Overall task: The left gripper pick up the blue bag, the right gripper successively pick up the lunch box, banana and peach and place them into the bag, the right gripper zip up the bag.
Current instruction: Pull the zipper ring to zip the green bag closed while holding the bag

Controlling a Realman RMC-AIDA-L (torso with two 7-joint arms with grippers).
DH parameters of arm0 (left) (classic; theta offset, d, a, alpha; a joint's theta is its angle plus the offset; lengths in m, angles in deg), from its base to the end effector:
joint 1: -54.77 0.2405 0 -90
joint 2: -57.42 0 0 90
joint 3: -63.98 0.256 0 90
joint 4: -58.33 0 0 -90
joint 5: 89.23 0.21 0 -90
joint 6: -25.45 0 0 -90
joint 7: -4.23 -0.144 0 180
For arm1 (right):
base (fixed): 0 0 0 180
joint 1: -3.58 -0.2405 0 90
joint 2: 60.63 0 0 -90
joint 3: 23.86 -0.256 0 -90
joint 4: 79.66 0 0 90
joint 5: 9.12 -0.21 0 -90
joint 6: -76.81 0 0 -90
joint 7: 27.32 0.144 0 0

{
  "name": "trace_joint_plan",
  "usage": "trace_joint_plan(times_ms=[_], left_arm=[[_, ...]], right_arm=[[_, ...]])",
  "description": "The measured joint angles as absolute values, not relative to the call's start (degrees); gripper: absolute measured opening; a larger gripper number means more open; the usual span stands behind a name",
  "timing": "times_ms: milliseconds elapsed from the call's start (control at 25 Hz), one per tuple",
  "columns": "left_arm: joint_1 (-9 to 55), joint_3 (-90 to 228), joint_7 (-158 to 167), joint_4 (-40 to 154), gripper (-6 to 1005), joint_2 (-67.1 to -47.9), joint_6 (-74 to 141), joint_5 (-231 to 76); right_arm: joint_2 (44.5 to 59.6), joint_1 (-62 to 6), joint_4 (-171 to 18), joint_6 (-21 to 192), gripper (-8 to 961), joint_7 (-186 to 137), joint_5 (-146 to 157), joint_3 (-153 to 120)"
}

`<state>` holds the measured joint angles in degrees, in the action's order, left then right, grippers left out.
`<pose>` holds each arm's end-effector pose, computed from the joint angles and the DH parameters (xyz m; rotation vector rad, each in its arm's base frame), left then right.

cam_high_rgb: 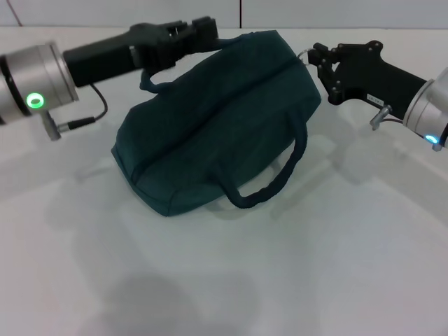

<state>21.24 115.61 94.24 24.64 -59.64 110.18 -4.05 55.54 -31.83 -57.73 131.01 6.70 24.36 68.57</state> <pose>-0.2050 0.3681 0.0168 -2.5221 -0.7962 -1.1884 0.2198 0.3984 -0.0421 -2.2546 0.1977 0.7245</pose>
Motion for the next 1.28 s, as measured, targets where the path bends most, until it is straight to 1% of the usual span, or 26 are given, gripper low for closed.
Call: trace_joint_plan(times_ms=[40, 120, 280, 440, 560, 680, 880, 1120, 1280], left_arm=[[20.0, 115.6, 99.5, 23.6, 78, -59.01, 109.9, -2.8], [18.9, 115.5, 102.5, 23.2, 96, -58.78, 109.3, -1.2], [16.7, 115.6, 107.2, 23.0, 199, -58.78, 107.3, 3.7], [15.8, 115.6, 108.2, 22.7, 303, -59.35, 107.0, 8.2], [15.7, 115.6, 108.2, 22.4, 421, -60.07, 105.4, 10.3], [15.7, 115.6, 108.0, 22.3, 538, -60.27, 103.8, 11.7], [15.7, 115.7, 106.6, 21.9, 616, -60.47, 101.9, 14.0], [15.9, 115.7, 105.2, 21.0, 454, -60.78, 101.9, 14.5], [16.3, 115.3, 103.8, 20.8, 288, -60.83, 102.0, 12.6]], right_arm=[[55.55, -31.8, -57.7, 131.4, 38, 6.7, 24.4, 68.6], [55.56, -31.8, -57.7, 131.7, 38, 6.7, 24.3, 68.6], [55.56, -31.8, -57.9, 132.0, 38, 6.7, 24.3, 68.6], [55.57, -31.8, -57.9, 132.0, 38, 6.7, 24.3, 68.6], [55.57, -31.7, -58.0, 132.0, 37, 6.9, 24.3, 68.6], [55.57, -31.7, -58.0, 132.0, 37, 6.9, 24.3, 68.6], [55.57, -31.6, -58.2, 132.0, 24, 7.4, 24.3, 68.6], [55.56, -31.4, -58.2, 132.0, 16, 7.7, 24.2, 68.6], [55.56, -30.9, -58.3, 132.0, 16, 8.1, 24.2, 68.6]])
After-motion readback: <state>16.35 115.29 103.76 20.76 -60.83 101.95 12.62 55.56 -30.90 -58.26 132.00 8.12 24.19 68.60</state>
